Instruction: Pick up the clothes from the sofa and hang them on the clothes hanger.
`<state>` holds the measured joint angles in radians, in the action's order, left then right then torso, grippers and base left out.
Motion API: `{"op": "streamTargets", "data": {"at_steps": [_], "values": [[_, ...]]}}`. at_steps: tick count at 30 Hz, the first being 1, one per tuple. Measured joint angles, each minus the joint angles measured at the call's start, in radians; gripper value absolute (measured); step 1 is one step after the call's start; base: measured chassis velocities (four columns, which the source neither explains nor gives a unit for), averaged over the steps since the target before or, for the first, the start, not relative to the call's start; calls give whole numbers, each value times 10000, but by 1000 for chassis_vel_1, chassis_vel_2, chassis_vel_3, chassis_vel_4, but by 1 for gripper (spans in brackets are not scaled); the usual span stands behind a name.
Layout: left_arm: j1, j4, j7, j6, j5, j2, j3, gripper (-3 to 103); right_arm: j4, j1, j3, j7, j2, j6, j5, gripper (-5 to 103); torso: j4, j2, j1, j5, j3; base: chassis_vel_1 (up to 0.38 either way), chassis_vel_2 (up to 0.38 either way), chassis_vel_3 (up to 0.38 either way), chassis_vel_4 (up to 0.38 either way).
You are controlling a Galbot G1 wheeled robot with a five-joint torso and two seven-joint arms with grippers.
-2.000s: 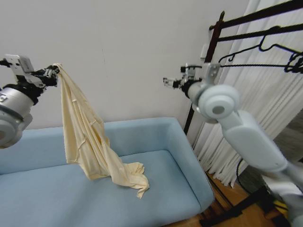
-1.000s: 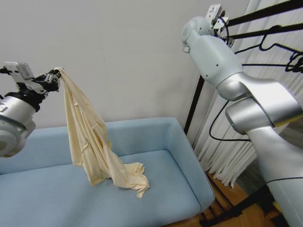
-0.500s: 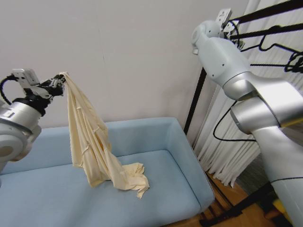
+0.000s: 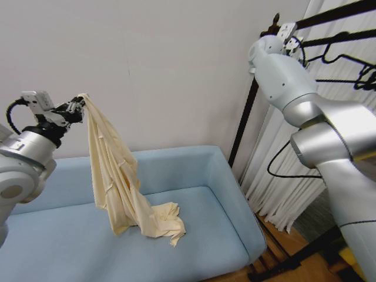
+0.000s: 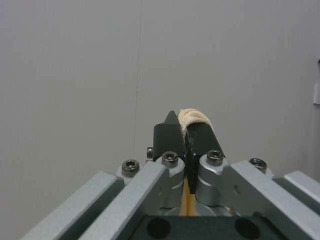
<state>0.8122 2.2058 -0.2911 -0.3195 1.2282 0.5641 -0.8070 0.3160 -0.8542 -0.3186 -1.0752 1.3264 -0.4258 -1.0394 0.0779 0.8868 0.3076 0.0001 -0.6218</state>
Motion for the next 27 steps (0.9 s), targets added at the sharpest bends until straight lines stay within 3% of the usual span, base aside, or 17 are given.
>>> {"op": "streamTargets", "data": {"at_steps": [6,9,11,14,18,19,21,24,26,27], "values": [[18,-38,37,7,-115,73,43,1,-2,55,43,176,-93,39,9,101,0,0,0,-1,0,0,0,0,0],[32,-46,41,12,-197,146,82,1,88,150,54,232,-166,79,-36,91,0,0,0,0,0,0,0,0,0],[32,-51,43,15,-214,158,92,1,99,165,58,288,-185,106,-44,91,0,0,0,-1,0,0,0,0,0],[32,-86,45,17,-231,160,93,1,128,177,67,471,-257,163,-57,76,-1,0,0,-1,0,0,0,0,0],[34,-106,46,19,-232,155,85,1,142,178,69,514,-289,176,-69,70,-1,0,0,-2,0,0,0,0,0],[37,-133,53,23,-232,123,65,1,172,198,70,520,-334,180,-94,59,1,1,0,-1,0,0,0,0,0],[38,-139,56,25,-233,116,61,1,179,204,71,519,-346,180,-101,54,1,0,0,0,0,0,0,0,0],[11,-166,61,27,-233,78,58,1,282,284,56,472,-434,182,-171,37,0,0,0,-1,0,0,0,0,0],[-3,-169,62,28,-232,69,58,1,311,310,52,459,-465,183,-182,37,0,1,0,0,0,0,0,0,0],[-4,-172,63,29,-232,69,59,1,325,323,47,454,-481,183,-185,32,0,0,1,-1,0,0,0,0,0]]}}
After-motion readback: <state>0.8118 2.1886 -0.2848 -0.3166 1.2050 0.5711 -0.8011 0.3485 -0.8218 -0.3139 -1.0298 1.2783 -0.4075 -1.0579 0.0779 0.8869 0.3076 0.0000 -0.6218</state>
